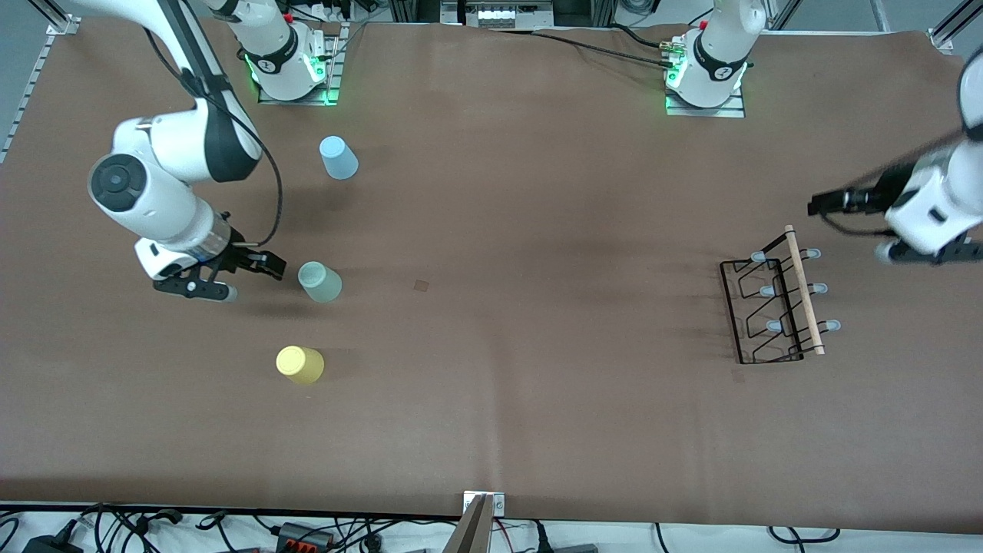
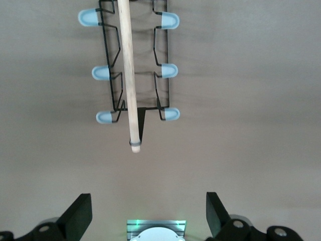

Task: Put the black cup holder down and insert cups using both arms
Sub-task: 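Grasp the teal cup with the right gripper while the left gripper lifts the rack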

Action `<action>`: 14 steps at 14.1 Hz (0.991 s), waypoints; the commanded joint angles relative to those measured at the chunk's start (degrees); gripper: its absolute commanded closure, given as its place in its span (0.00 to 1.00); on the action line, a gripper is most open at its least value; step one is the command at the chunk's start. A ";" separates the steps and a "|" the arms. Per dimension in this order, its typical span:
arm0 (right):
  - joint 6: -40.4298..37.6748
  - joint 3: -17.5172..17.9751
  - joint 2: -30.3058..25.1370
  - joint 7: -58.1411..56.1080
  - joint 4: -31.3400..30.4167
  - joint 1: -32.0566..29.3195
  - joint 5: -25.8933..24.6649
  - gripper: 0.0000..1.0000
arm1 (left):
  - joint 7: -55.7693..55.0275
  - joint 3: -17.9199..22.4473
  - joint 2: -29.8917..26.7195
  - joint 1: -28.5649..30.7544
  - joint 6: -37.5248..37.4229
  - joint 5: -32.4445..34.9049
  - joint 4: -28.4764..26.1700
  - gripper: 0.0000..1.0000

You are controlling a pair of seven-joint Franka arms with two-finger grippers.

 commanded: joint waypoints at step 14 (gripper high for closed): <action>4.86 0.17 4.43 3.80 -0.36 5.32 0.11 0.00 | 3.75 -0.17 5.87 0.88 36.18 5.24 -14.51 0.68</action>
